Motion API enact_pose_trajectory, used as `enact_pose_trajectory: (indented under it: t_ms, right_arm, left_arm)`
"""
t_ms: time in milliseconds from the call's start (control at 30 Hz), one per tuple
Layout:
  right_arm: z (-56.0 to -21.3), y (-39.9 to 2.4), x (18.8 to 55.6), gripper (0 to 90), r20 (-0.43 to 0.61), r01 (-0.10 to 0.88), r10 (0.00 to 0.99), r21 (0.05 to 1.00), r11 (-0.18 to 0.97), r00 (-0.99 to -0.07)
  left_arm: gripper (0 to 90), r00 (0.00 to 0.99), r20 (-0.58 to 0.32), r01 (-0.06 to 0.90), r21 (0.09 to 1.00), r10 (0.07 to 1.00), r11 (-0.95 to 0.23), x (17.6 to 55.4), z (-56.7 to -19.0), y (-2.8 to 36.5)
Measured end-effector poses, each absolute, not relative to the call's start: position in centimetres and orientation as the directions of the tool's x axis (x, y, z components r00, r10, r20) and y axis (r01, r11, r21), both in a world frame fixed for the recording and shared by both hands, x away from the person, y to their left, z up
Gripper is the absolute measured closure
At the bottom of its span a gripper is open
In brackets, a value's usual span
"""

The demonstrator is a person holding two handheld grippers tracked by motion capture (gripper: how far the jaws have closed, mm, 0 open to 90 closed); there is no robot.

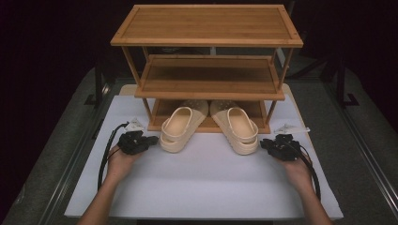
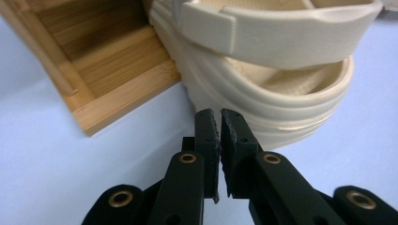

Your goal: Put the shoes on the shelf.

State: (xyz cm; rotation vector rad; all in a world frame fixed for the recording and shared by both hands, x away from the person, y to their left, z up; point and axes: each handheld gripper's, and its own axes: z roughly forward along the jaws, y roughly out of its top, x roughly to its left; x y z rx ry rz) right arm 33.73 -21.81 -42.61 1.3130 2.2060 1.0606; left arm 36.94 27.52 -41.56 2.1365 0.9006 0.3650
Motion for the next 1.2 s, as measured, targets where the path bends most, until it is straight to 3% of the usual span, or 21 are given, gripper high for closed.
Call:
enact_pose_trajectory:
  t_ms: [500, 633, 700, 900, 1033, 1200]
  right_arm:
    - [-42.3, -18.0, 33.7, 79.0, 0.036, 0.549, 0.82, 0.76, 0.35, -0.572]
    - [-42.4, -17.2, 33.7, 72.9, 0.023, 0.544, 0.814, 0.754, 0.367, -0.581]
    - [-42.4, -17.2, 33.7, 63.2, 0.029, 0.55, 0.816, 0.752, 0.363, -0.578]
    - [-42.5, -18.1, 33.2, 22.9, 0.142, 0.59, 0.783, 0.741, 0.322, -0.606]
    - [-42.5, -17.3, 33.2, 13.7, 0.153, 0.569, 0.749, 0.751, 0.335, -0.644]
    - [-42.6, -16.0, 33.8, 12.9, 0.139, 0.551, 0.743, 0.761, 0.343, -0.655]
  left_arm:
    - [85.1, 0.741, -0.016, 0.439, 0.768, 0.671, -0.467, 36.7, -41.7, 24.1]
    - [80.8, 0.754, -0.004, 0.425, 0.765, 0.656, -0.484, 36.6, -41.7, 23.0]
    - [73.2, 0.761, -0.009, 0.424, 0.764, 0.648, -0.487, 36.4, -41.6, 22.7]
    - [30.5, 0.796, -0.05, 0.43, 0.749, 0.604, -0.505, 35.3, -41.3, 22.3]
    - [16.3, 0.797, -0.022, 0.419, 0.741, 0.603, -0.526, 35.4, -41.7, 21.1]
    - [13.4, 0.793, -0.018, 0.419, 0.742, 0.609, -0.523, 36.1, -42.3, 20.3]
